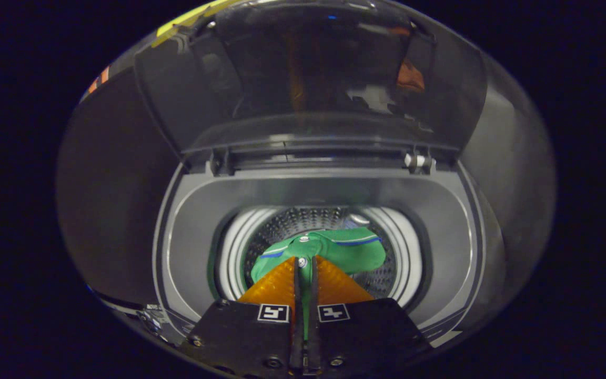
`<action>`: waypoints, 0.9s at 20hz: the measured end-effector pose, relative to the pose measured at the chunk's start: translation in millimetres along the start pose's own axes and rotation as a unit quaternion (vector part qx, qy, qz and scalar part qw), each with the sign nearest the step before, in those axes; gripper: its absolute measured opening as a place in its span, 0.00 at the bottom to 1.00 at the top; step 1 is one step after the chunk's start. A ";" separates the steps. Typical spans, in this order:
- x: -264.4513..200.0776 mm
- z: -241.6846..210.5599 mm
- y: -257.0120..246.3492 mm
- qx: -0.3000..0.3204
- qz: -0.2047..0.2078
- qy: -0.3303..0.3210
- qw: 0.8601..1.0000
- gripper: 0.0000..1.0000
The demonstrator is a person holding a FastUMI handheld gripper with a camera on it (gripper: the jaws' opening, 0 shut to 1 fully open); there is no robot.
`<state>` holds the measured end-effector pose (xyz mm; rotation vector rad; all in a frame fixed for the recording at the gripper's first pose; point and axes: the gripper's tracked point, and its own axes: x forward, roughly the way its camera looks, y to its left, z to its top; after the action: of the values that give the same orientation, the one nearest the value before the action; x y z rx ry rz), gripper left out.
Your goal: Put the clothes into the washing machine and then close the washing machine lid.
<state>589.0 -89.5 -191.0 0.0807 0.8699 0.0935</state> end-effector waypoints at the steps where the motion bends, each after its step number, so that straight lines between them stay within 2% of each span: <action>1: 3.3 -6.0 -0.2 0.006 -0.001 0.009 1.000 0.07; 7: 20.4 -29.7 -2.7 0.021 -0.005 0.052 0.998 0.08; 13: 20.7 -36.3 -7.0 0.033 -0.013 0.058 0.998 0.12; 17: 16.4 -24.3 -7.2 0.017 -0.020 0.029 0.999 0.21; 18: 13.6 -21.9 -7.4 0.010 -0.025 0.020 0.999 0.33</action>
<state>581.3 -94.5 -216.3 0.0750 0.9130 0.0401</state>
